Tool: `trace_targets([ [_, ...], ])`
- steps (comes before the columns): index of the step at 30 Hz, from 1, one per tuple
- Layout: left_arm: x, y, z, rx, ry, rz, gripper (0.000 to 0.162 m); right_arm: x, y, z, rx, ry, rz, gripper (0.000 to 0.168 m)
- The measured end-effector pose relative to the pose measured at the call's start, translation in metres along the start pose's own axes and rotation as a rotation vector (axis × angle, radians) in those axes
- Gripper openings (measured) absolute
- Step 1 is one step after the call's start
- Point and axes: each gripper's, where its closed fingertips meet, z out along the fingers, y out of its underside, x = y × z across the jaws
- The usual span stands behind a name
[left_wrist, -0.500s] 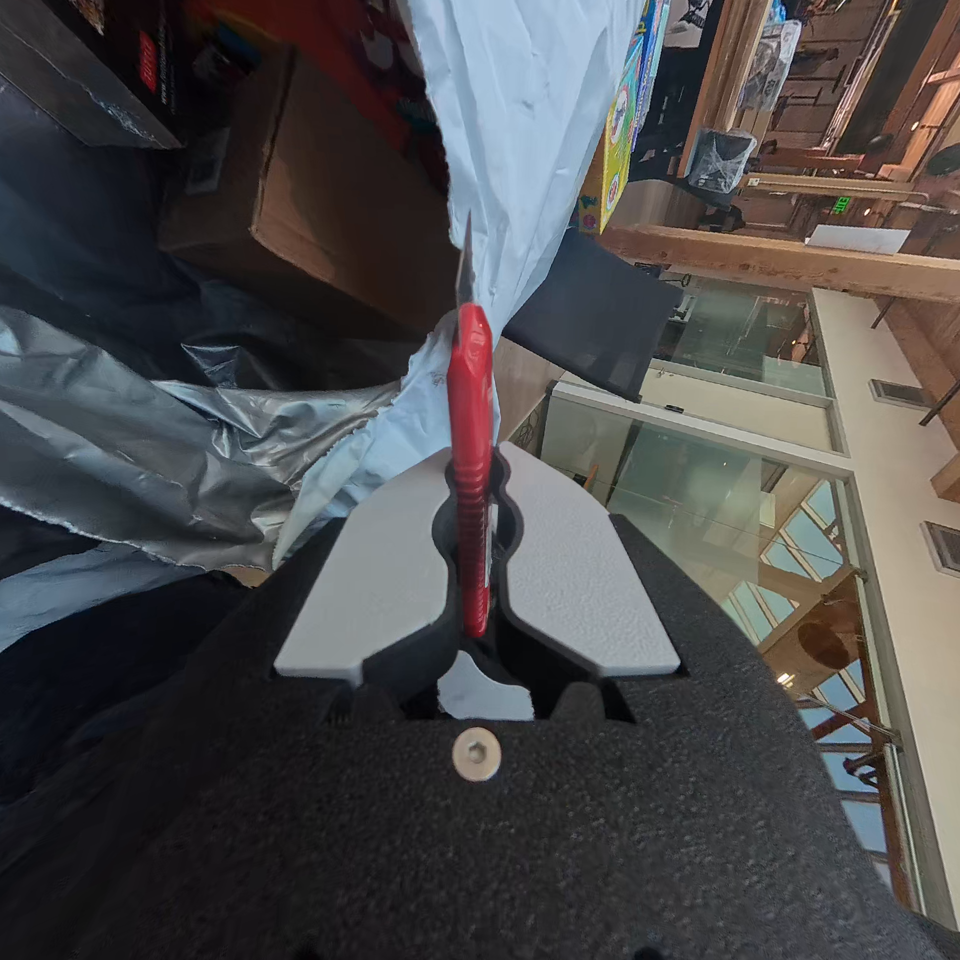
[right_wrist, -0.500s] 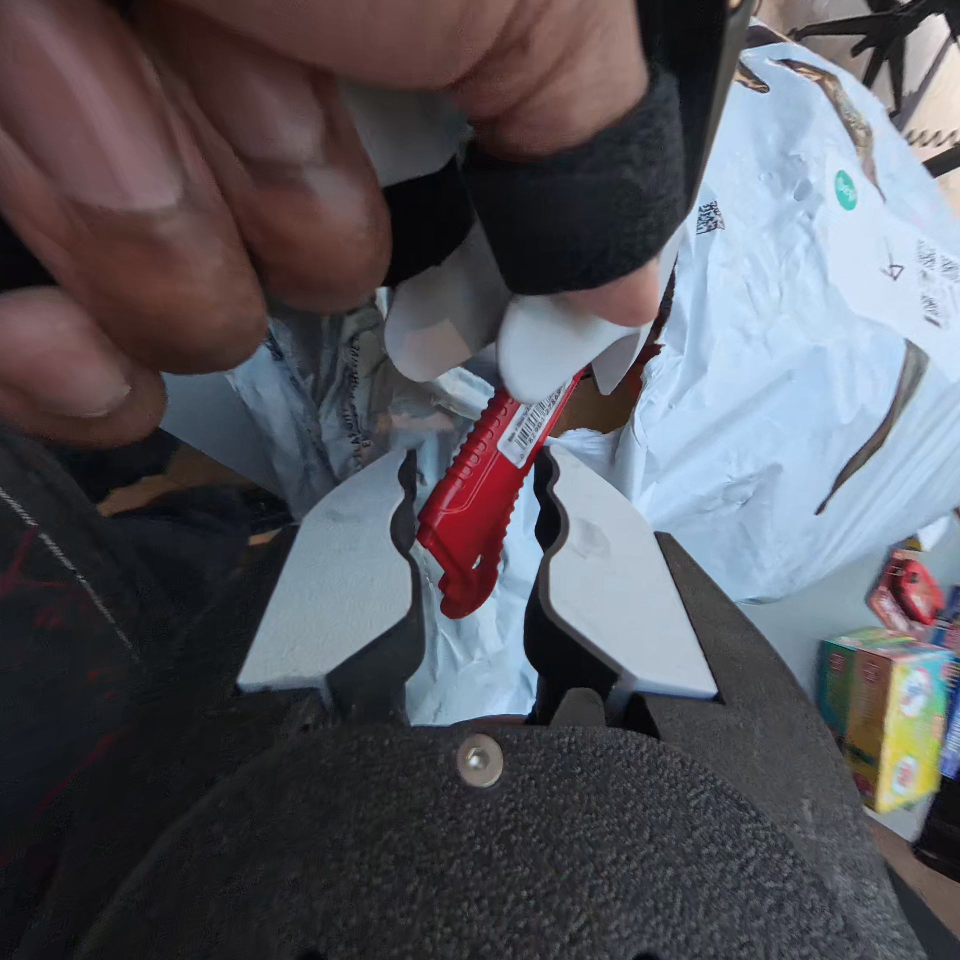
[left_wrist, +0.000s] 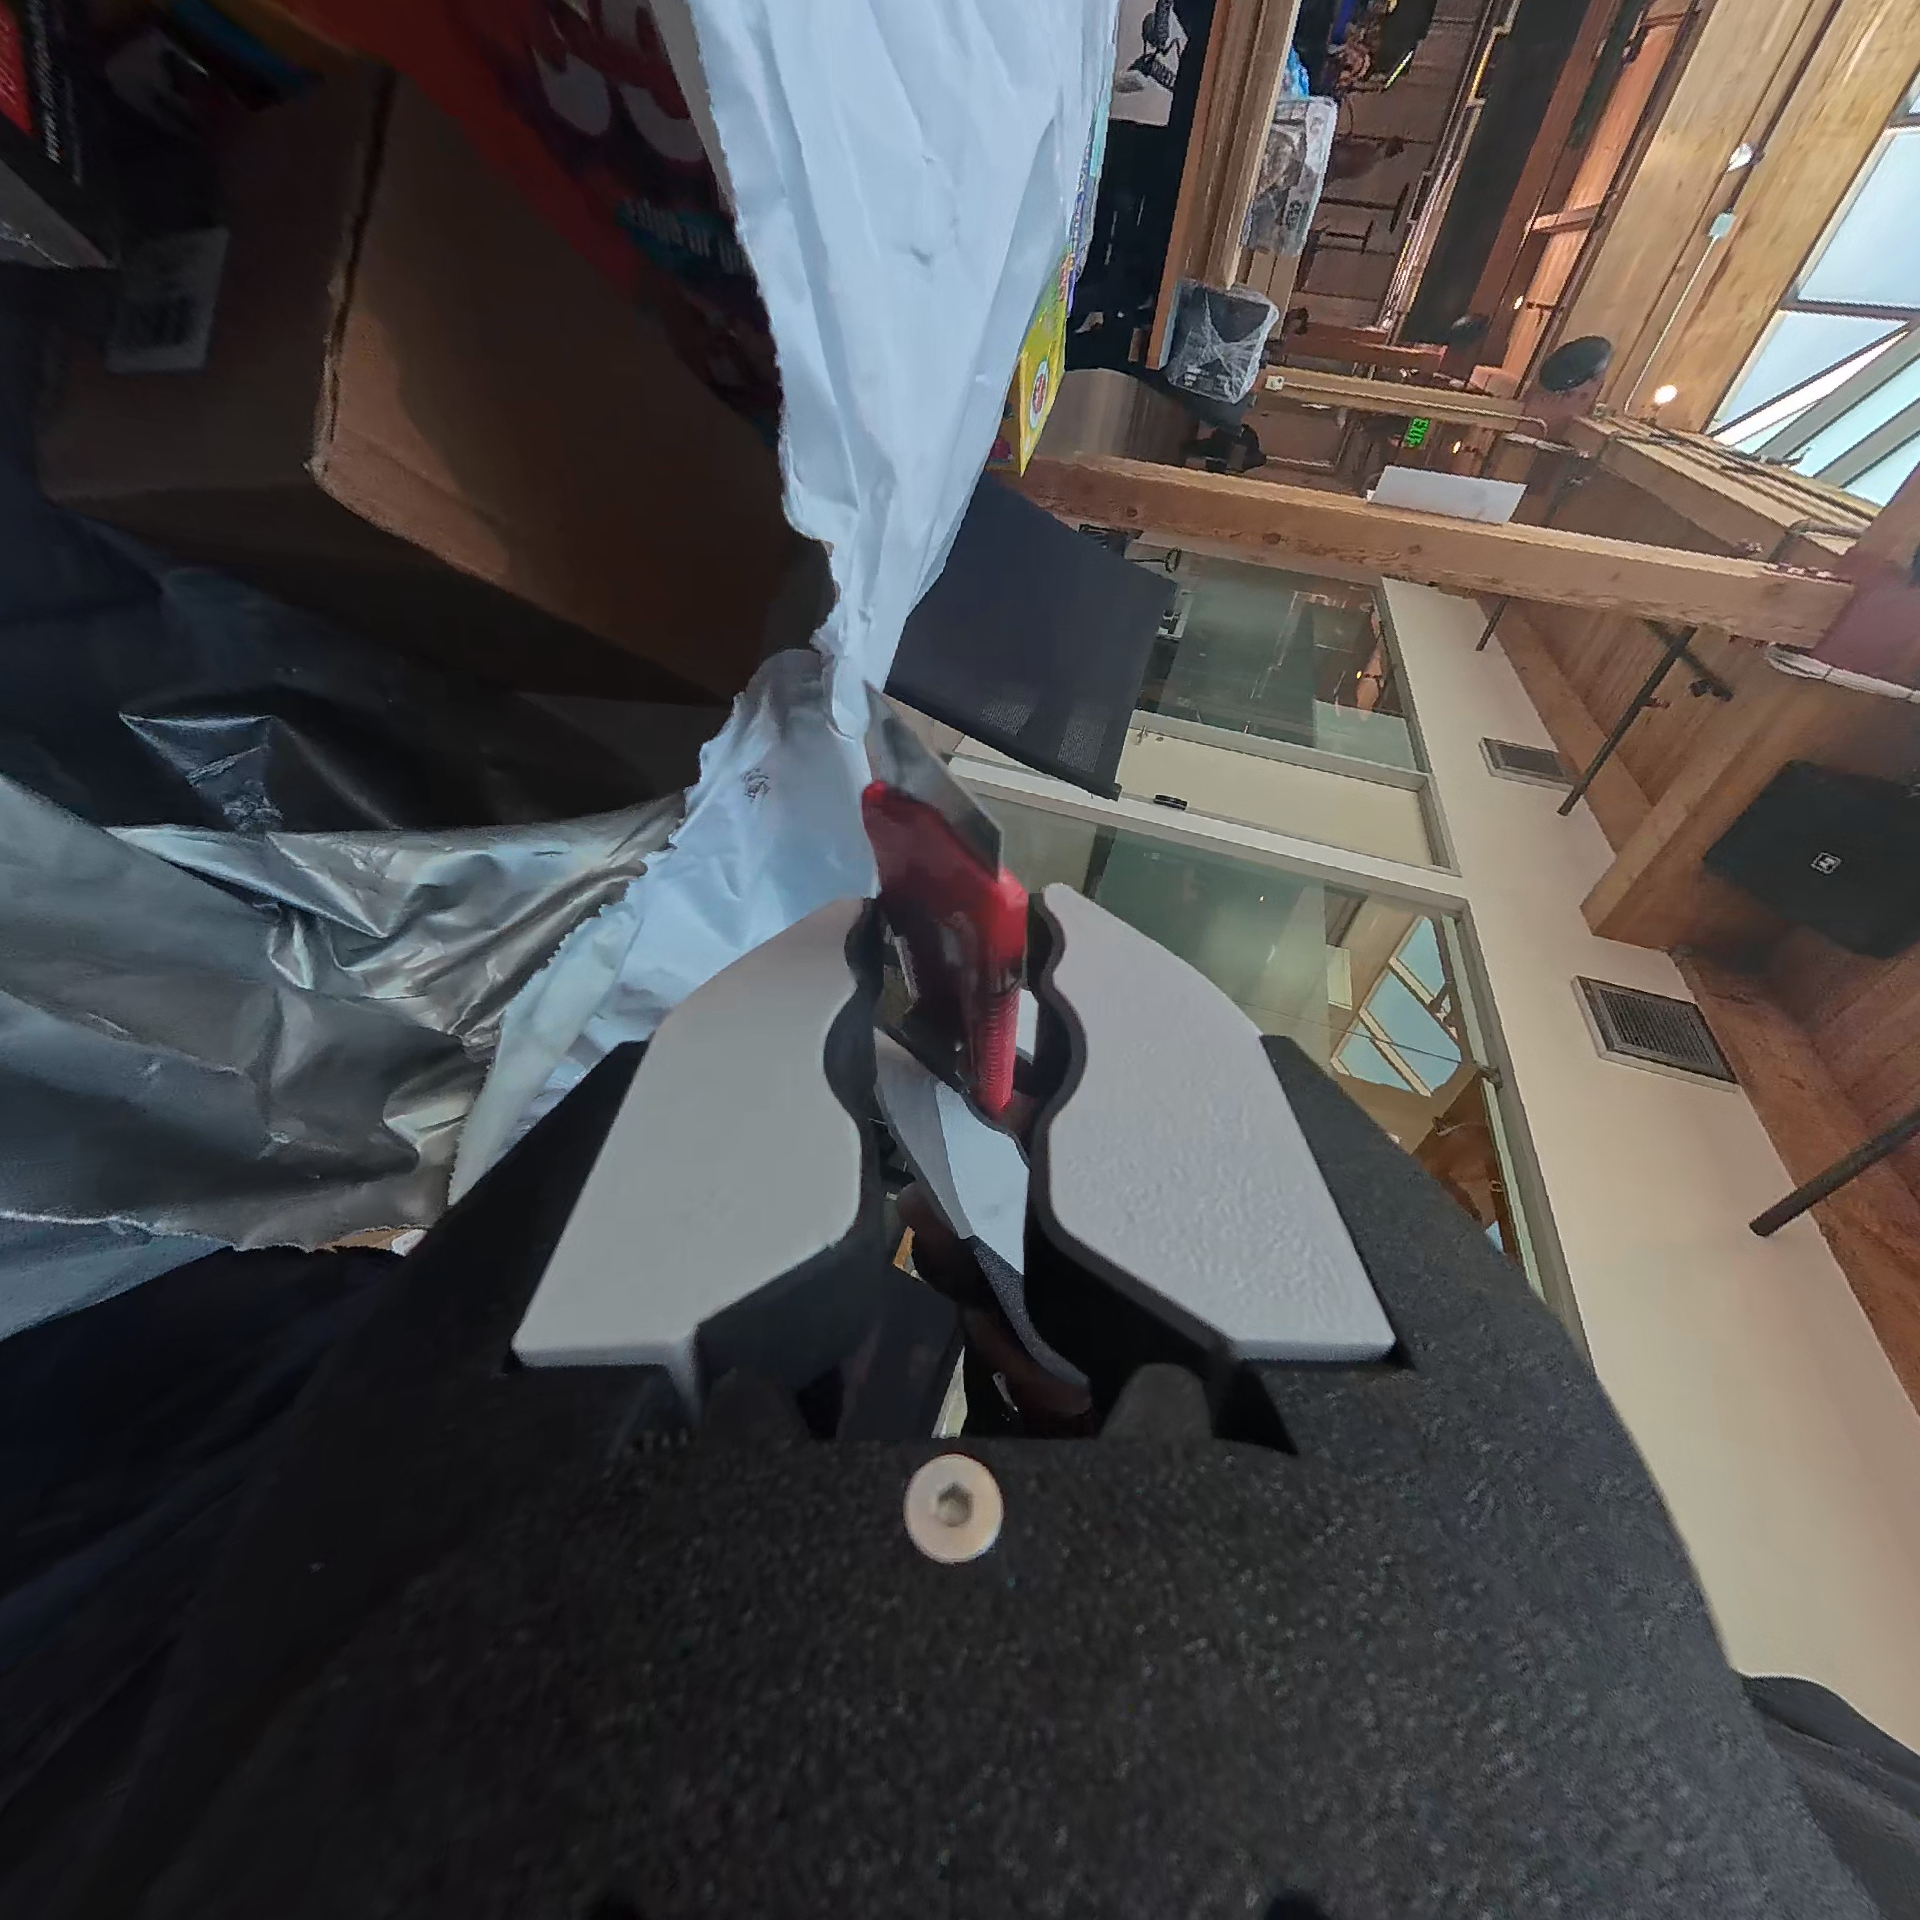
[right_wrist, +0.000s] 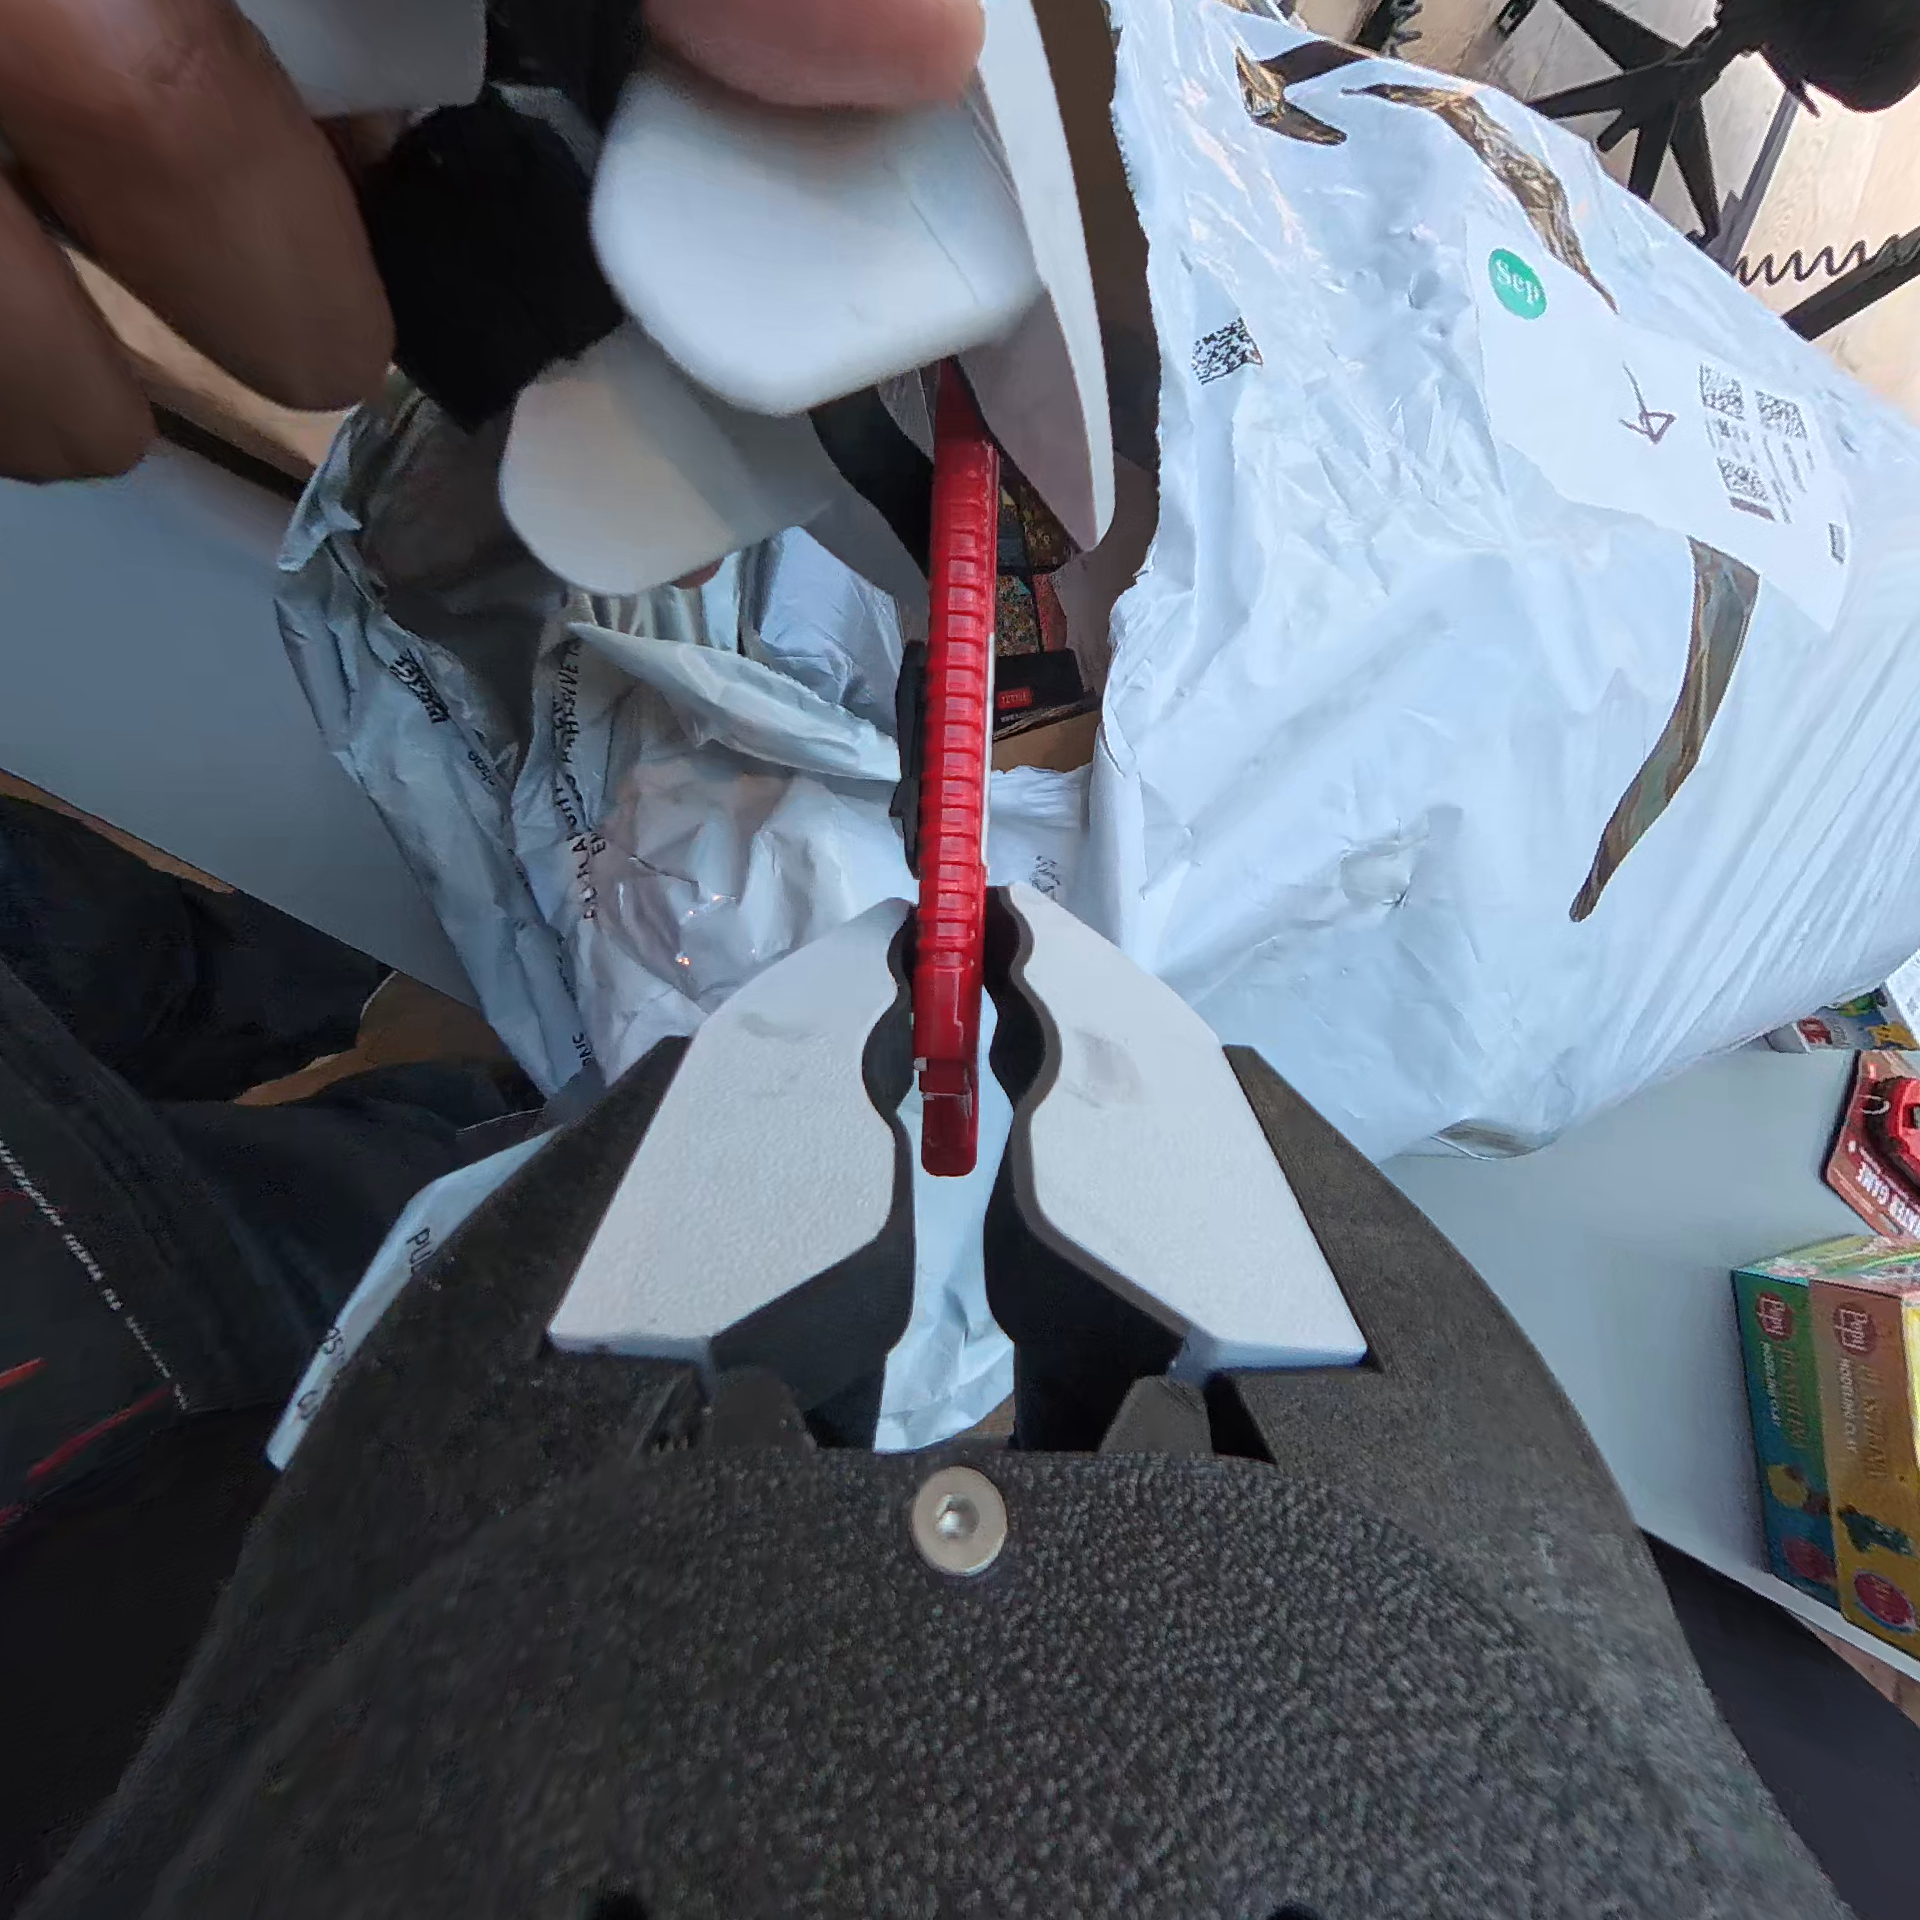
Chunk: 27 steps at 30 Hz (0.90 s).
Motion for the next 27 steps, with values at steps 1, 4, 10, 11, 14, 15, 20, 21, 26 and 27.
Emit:
trace_targets([
  [1,0.0,0.0,0.0,0.002,0.003,-0.005,0.024,0.001,0.0,-0.001,0.005,0.004,-0.019,0.01],
  [4,0.001,0.0,0.002,0.017,0.023,-0.045,0.023,0.003,0.001,-0.001,-0.01,0.024,-0.063,0.01],
  [10,0.001,0.009,0.01,0.019,0.034,-0.085,0.01,0.003,-0.005,0.007,-0.1,0.122,-0.176,0.033],
  [11,0.001,0.011,0.012,0.014,0.035,-0.093,0.01,0.003,-0.007,0.01,-0.112,0.132,-0.194,0.033],
  [14,0.002,0.016,0.015,0.0,0.035,-0.096,0.01,0.005,-0.012,0.015,-0.142,0.151,-0.233,0.025],
  [15,0.001,0.016,0.015,0.003,0.029,-0.1,0.01,0.006,-0.012,0.017,-0.151,0.144,-0.24,0.024],
  [20,-0.005,0.013,0.013,0.012,-0.017,-0.081,0.012,0.008,-0.01,0.022,-0.165,0.097,-0.255,0.019],
  [21,-0.006,0.012,0.012,0.016,-0.024,-0.077,0.015,0.009,-0.008,0.022,-0.168,0.085,-0.249,0.018],
  [26,-0.004,0.003,0.003,0.053,0.013,-0.102,0.011,0.012,-0.003,0.02,-0.148,0.065,-0.27,0.018],
  [27,-0.004,0.004,0.004,0.055,0.023,-0.114,0.01,0.012,-0.003,0.019,-0.149,0.066,-0.283,0.018],
])
